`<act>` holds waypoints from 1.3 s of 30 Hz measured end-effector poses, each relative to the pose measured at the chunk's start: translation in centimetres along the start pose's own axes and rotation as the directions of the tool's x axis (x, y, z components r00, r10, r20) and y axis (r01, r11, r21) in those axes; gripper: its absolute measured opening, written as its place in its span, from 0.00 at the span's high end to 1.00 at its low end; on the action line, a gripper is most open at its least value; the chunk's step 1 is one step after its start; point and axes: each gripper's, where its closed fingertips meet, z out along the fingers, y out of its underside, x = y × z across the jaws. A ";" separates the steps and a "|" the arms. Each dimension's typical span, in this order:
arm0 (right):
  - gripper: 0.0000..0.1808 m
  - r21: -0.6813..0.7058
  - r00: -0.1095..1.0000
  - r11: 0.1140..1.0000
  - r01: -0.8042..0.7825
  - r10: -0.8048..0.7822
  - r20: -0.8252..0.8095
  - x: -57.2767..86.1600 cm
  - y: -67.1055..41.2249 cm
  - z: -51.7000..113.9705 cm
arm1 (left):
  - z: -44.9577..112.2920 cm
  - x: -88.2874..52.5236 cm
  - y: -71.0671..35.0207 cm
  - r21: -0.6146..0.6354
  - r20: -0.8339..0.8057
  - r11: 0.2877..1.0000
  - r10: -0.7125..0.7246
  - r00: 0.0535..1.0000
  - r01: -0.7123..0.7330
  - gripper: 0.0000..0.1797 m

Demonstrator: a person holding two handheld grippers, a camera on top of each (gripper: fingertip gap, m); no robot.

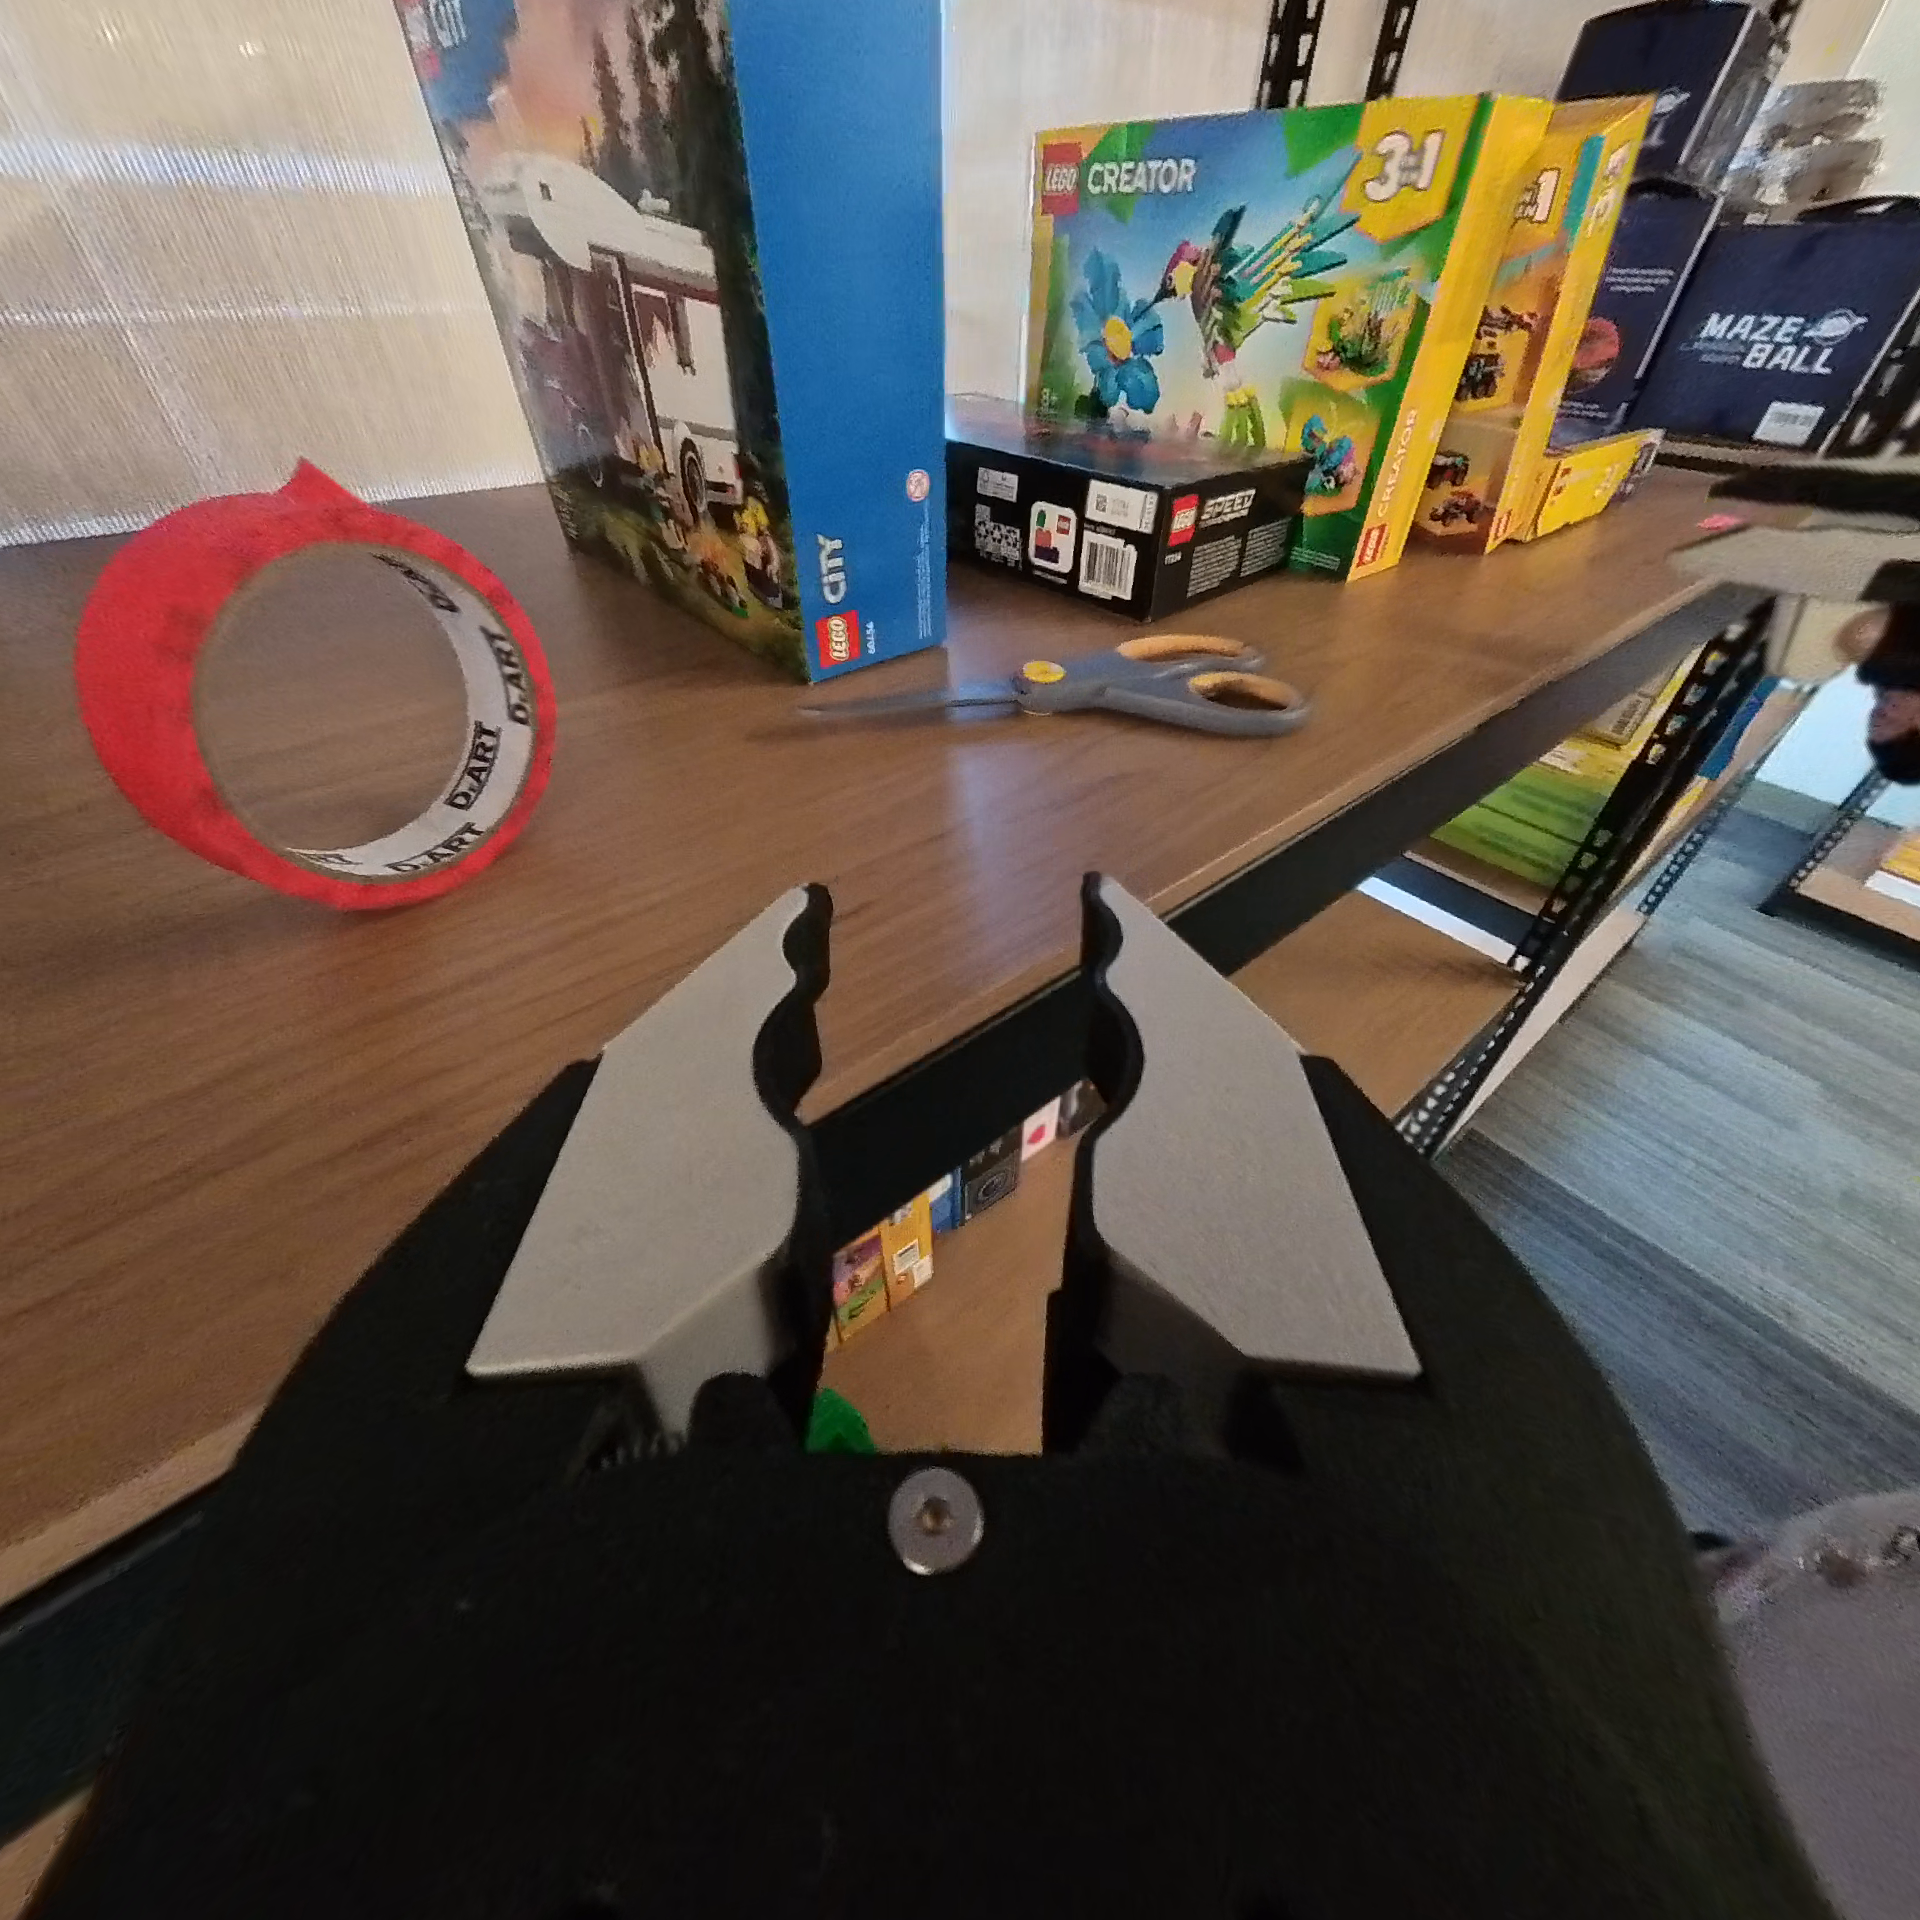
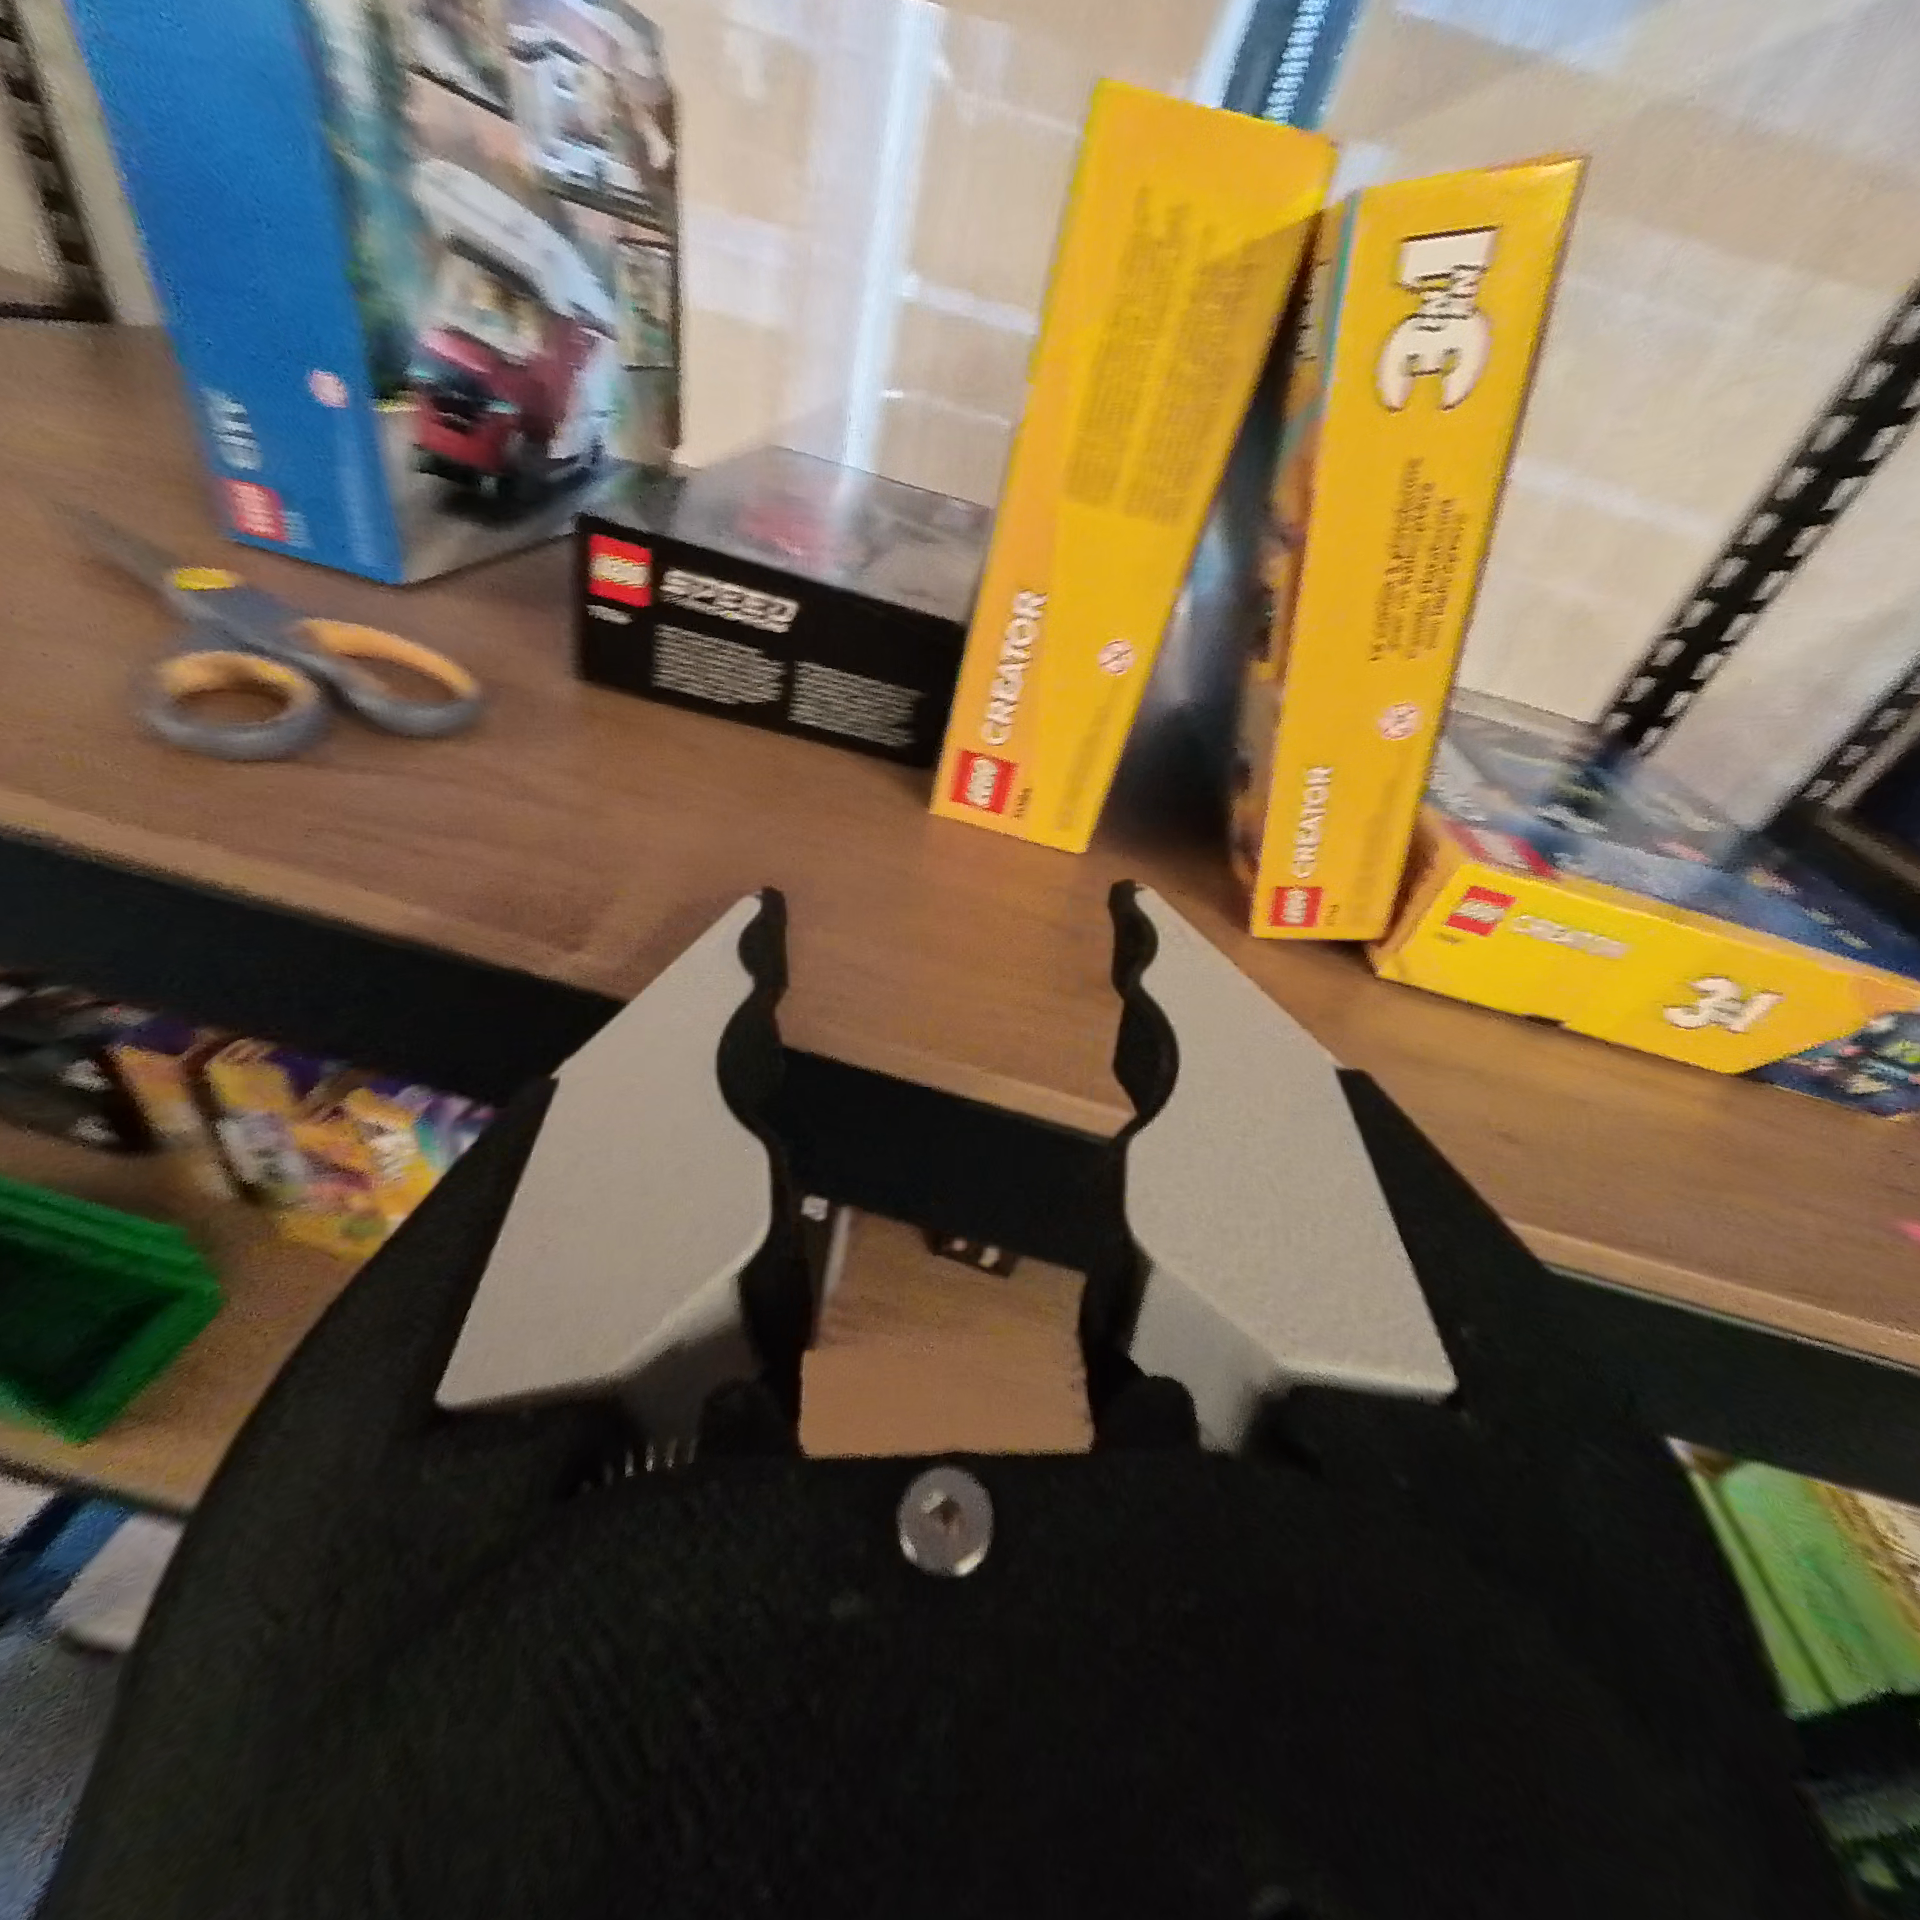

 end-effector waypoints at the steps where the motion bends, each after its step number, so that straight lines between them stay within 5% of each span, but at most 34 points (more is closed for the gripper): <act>1: 0.66 0.001 1.000 1.000 0.008 -0.008 -0.028 0.6 0.0 0.5 | 0.2 -0.4 0.0 -0.005 0.001 1.000 0.002 1.000 -0.002 0.74; 8: 0.66 -0.076 0.964 0.985 0.156 -0.168 -0.204 7.2 0.7 2.5 | 0.7 -1.1 -1.2 0.011 0.065 1.000 0.015 0.998 -0.016 0.75; 15: 0.65 -0.096 0.973 0.980 0.172 -0.184 -0.137 14.5 2.8 2.8 | 1.4 3.2 -2.5 0.047 0.179 0.999 -0.015 0.984 0.006 0.75; 21: 0.56 -0.063 0.861 0.874 0.483 -0.460 0.217 20.6 4.8 3.8 | 2.2 9.7 -0.1 0.074 0.290 0.994 -0.099 0.952 0.081 0.77; 27: 0.55 0.029 0.712 0.857 0.514 -0.445 0.543 23.3 4.4 6.1 | 4.1 15.3 2.3 0.030 0.324 0.992 -0.122 0.938 0.119 0.78; 31: 0.57 0.038 0.528 0.696 0.717 -0.578 0.622 23.8 6.1 8.6 | 5.9 17.6 1.6 -0.010 0.300 0.998 -0.062 0.952 0.068 0.78; 39: 0.67 -0.008 0.458 0.639 0.769 -0.543 0.704 23.7 7.8 9.7 | 7.9 20.1 0.5 -0.020 0.244 0.998 -0.051 0.968 0.057 0.78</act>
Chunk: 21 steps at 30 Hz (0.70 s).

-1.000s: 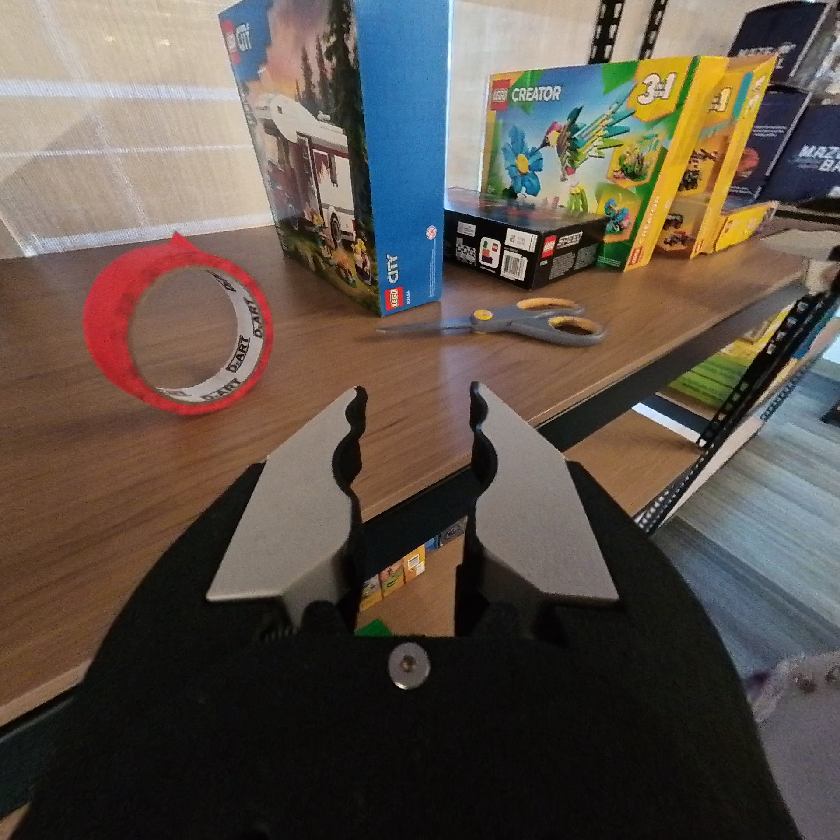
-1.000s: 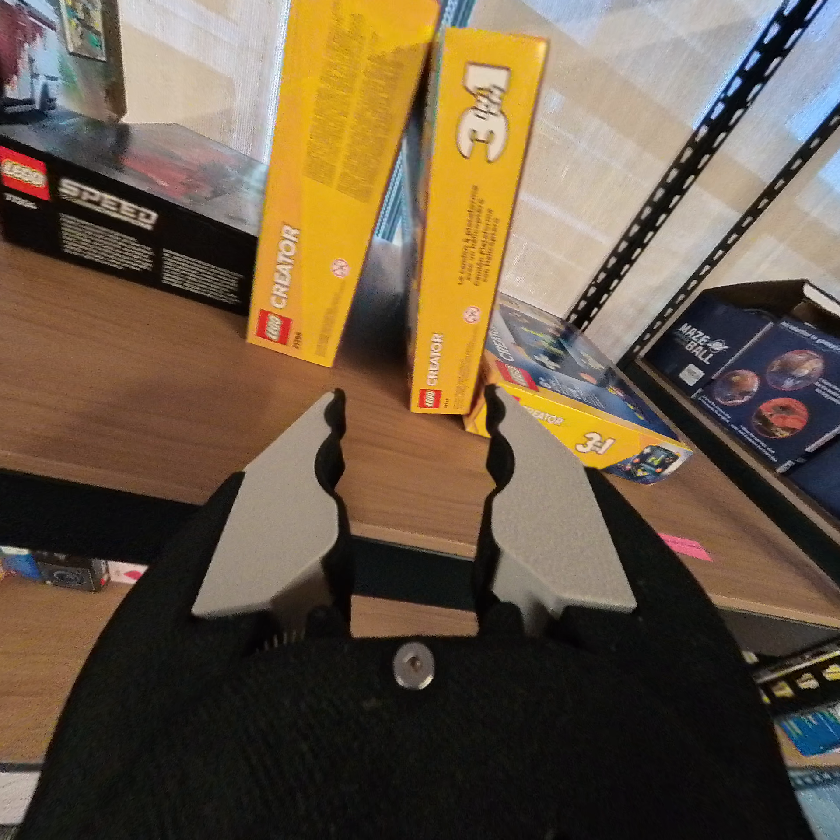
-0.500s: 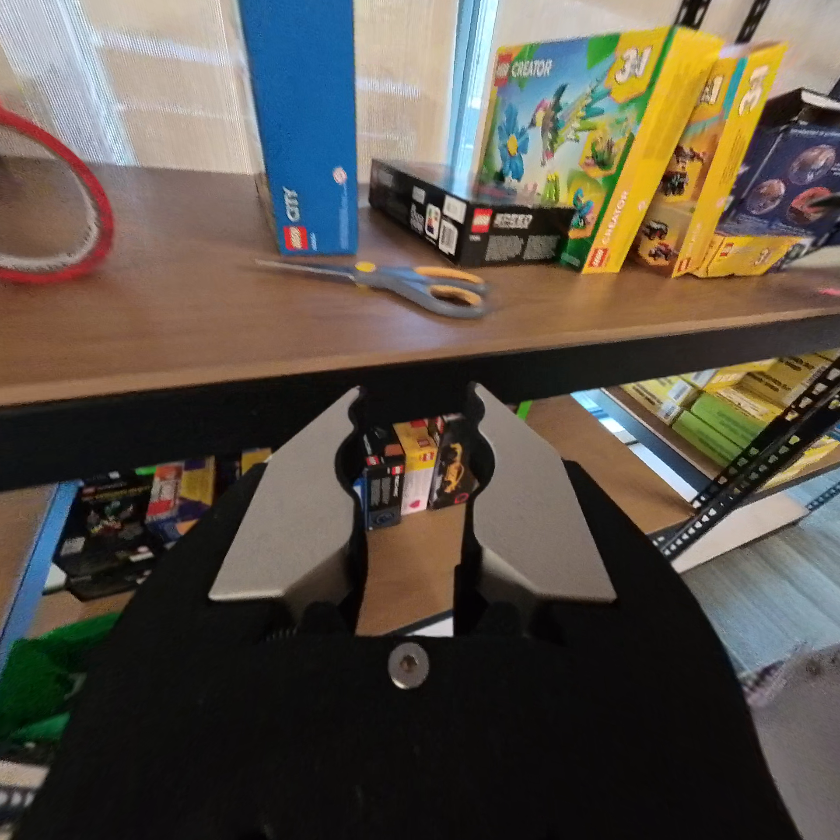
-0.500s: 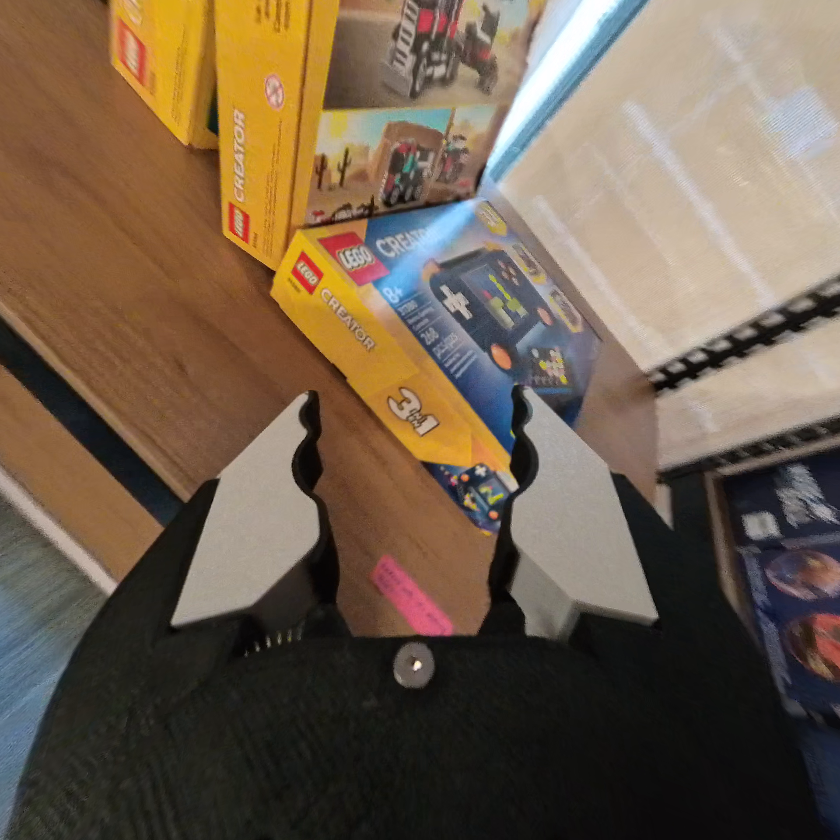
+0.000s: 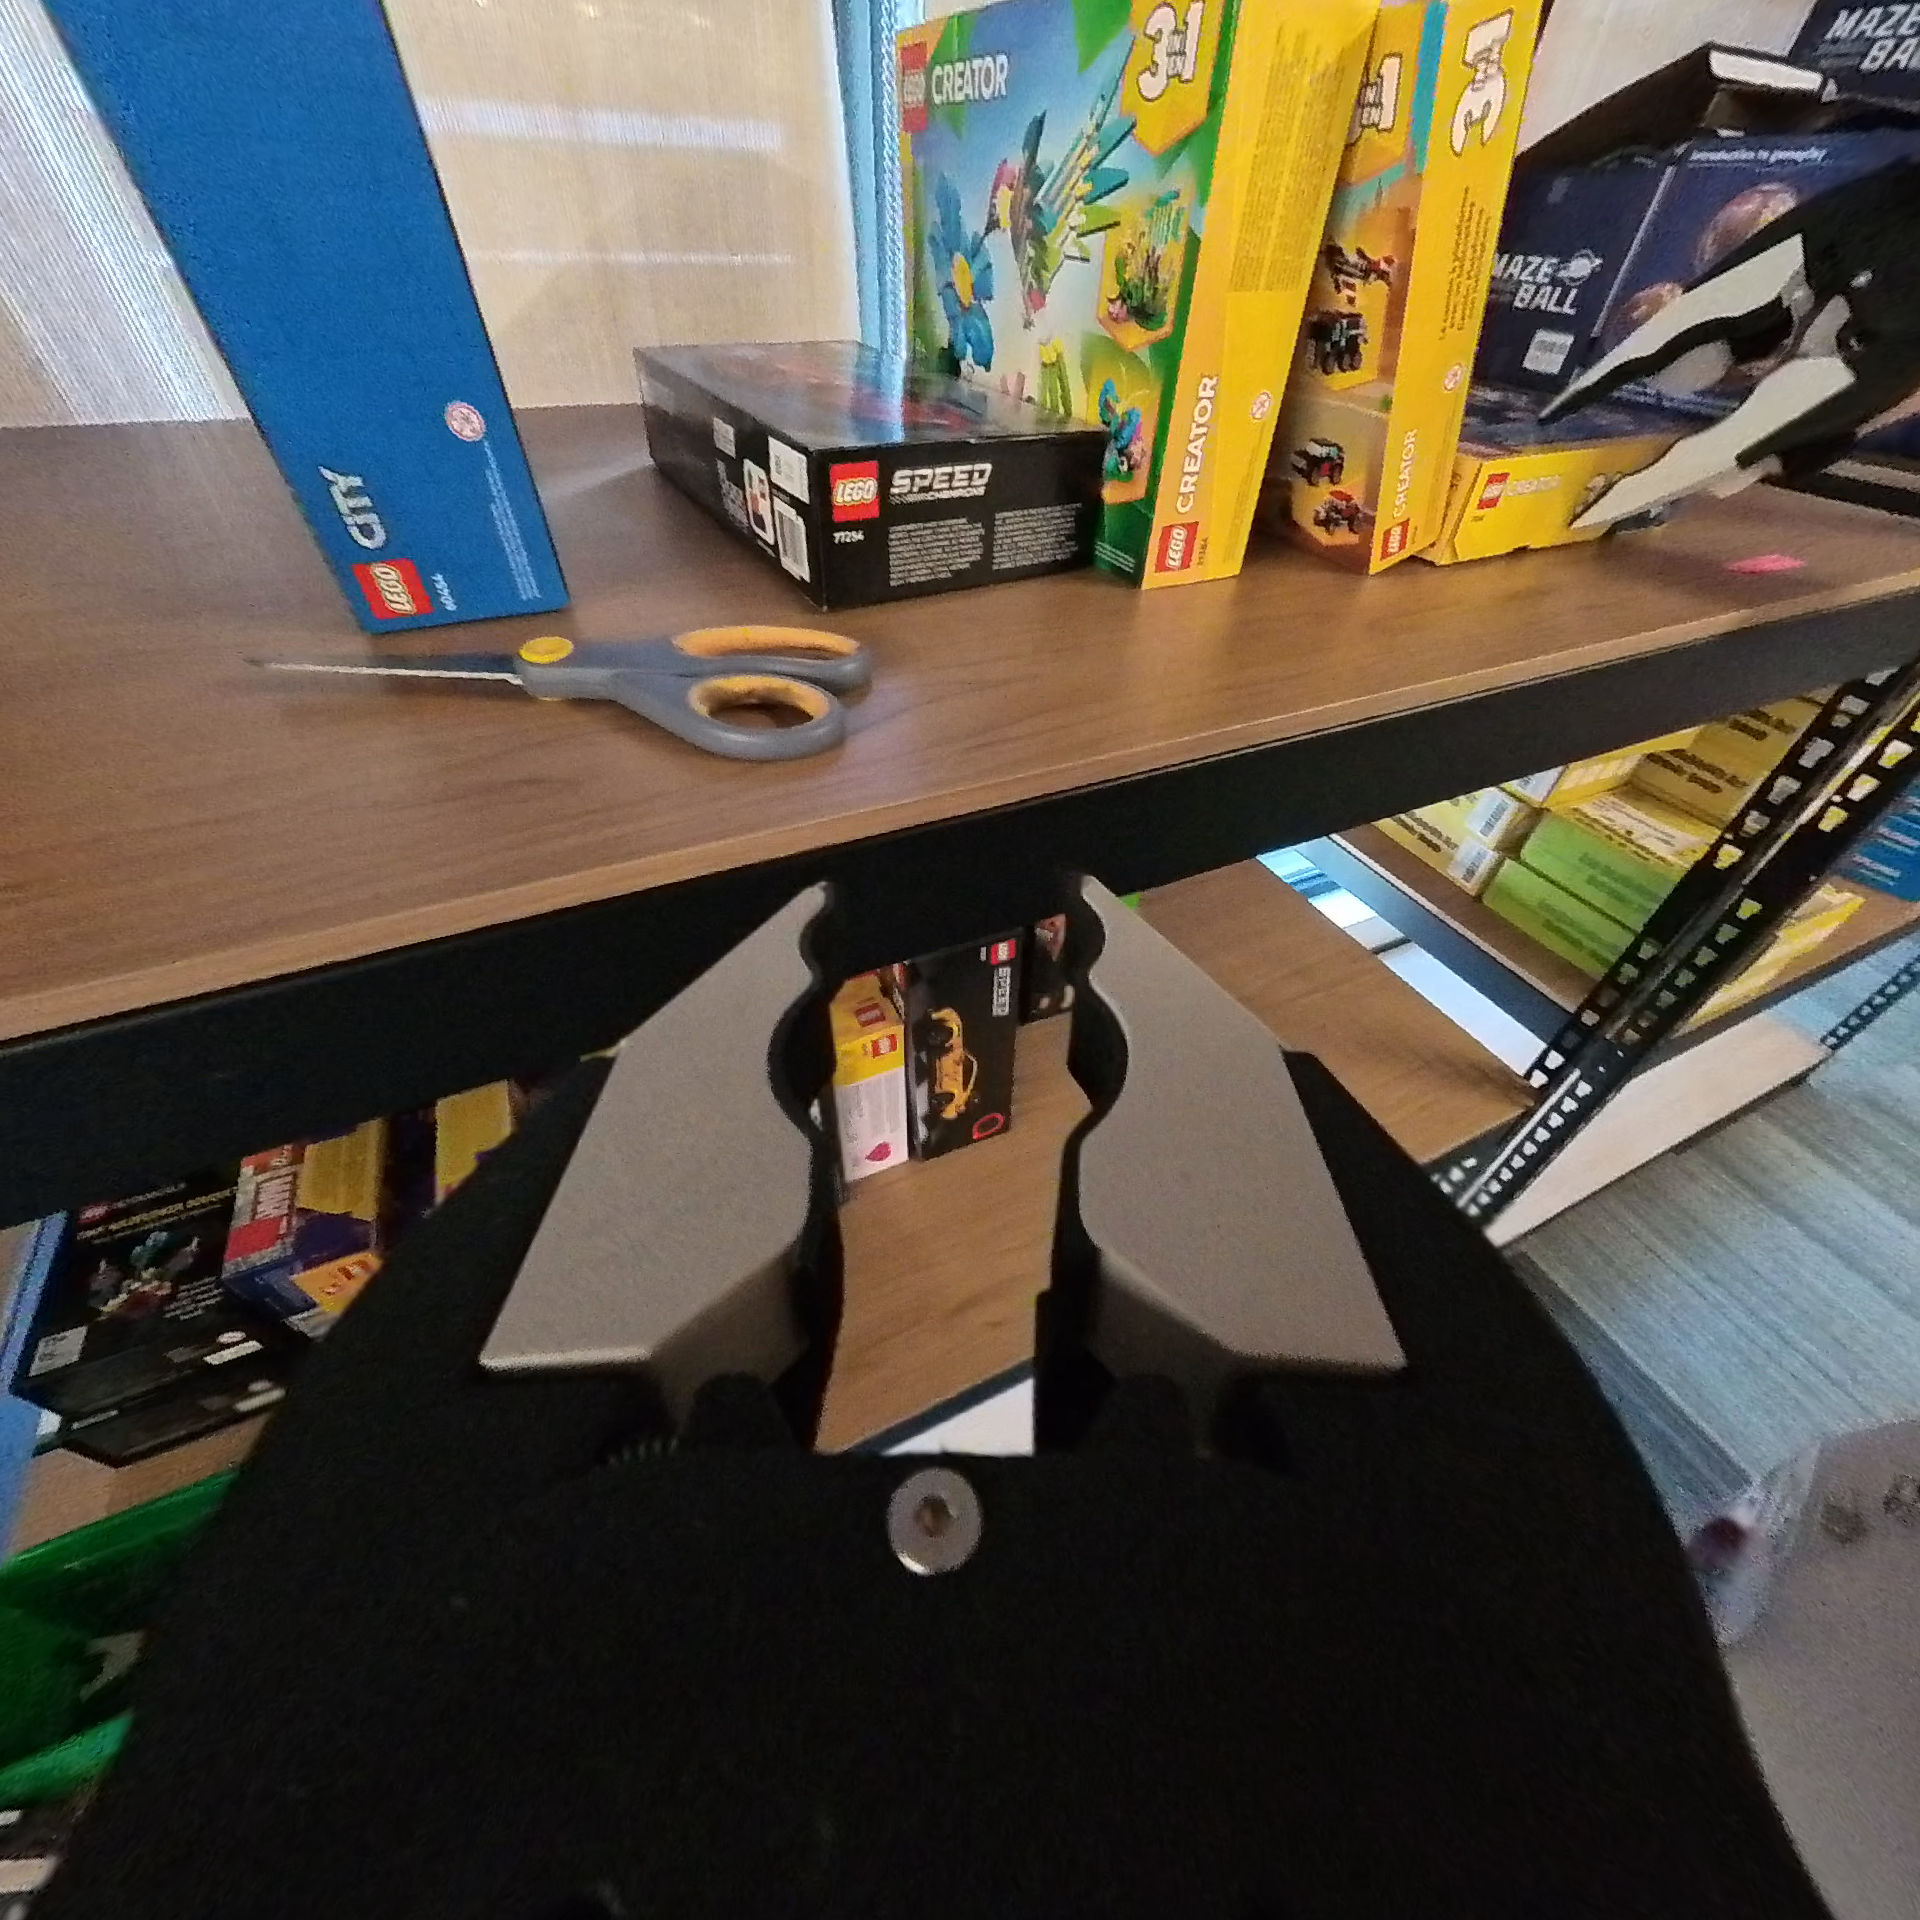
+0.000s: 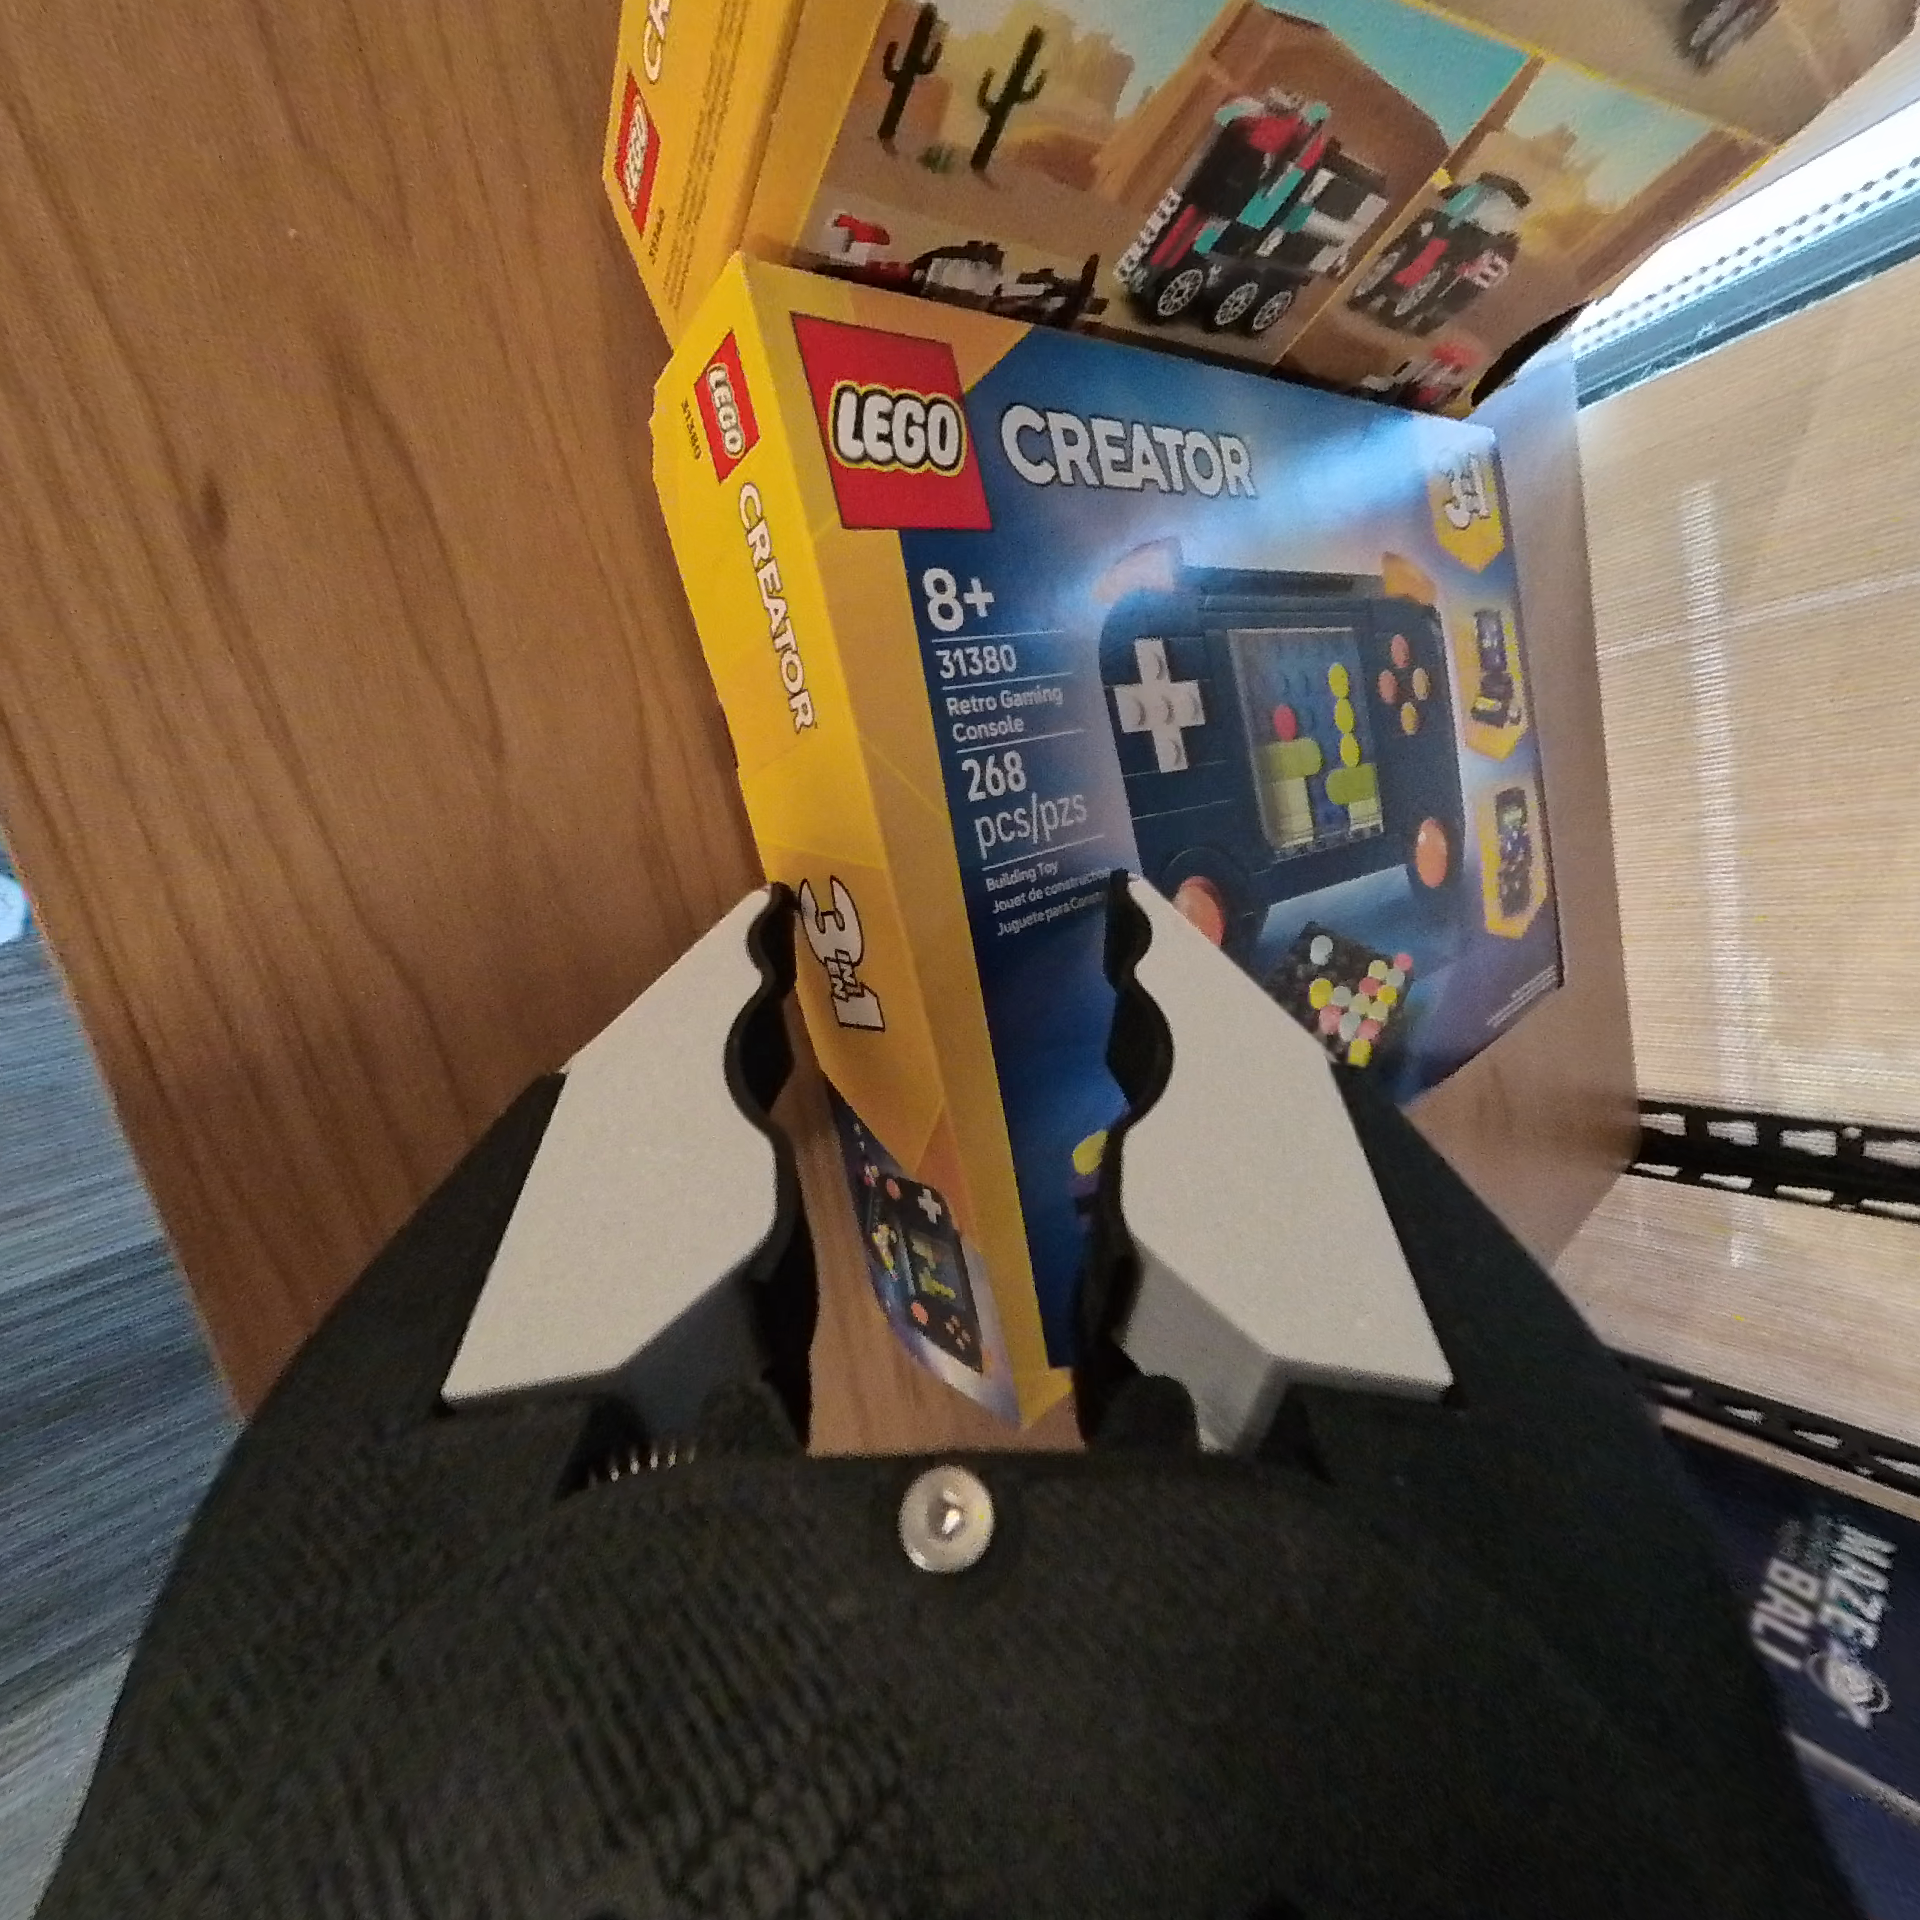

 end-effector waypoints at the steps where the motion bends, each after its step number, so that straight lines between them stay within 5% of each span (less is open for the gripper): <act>1: 0.67 -0.003 1.000 1.000 -0.015 0.015 0.005 0.0 0.0 0.0 | 0.0 0.2 0.2 -0.007 -0.008 1.000 -0.006 1.000 0.006 0.78; 12: 0.74 0.077 0.984 0.981 -0.177 0.177 0.011 -4.1 -0.6 -4.1 | 1.1 1.4 4.0 -0.134 -0.207 0.991 0.000 0.978 -0.028 0.77; 16: 0.74 0.045 0.992 0.992 -0.116 0.118 -0.052 -7.4 -1.8 -6.5 | 2.1 2.6 4.5 -0.113 -0.301 0.992 0.027 0.953 -0.064 0.78; 18: 0.56 0.001 0.986 1.000 -0.002 0.002 -0.164 -8.5 -2.3 -6.7 | 2.6 2.9 5.2 -0.124 -0.334 0.990 0.023 0.942 -0.068 0.77; 21: 0.52 -0.127 0.942 0.982 0.139 -0.171 -0.290 -9.3 -2.3 -6.2 | 3.0 2.8 5.8 -0.138 -0.373 0.988 0.012 0.928 -0.068 0.78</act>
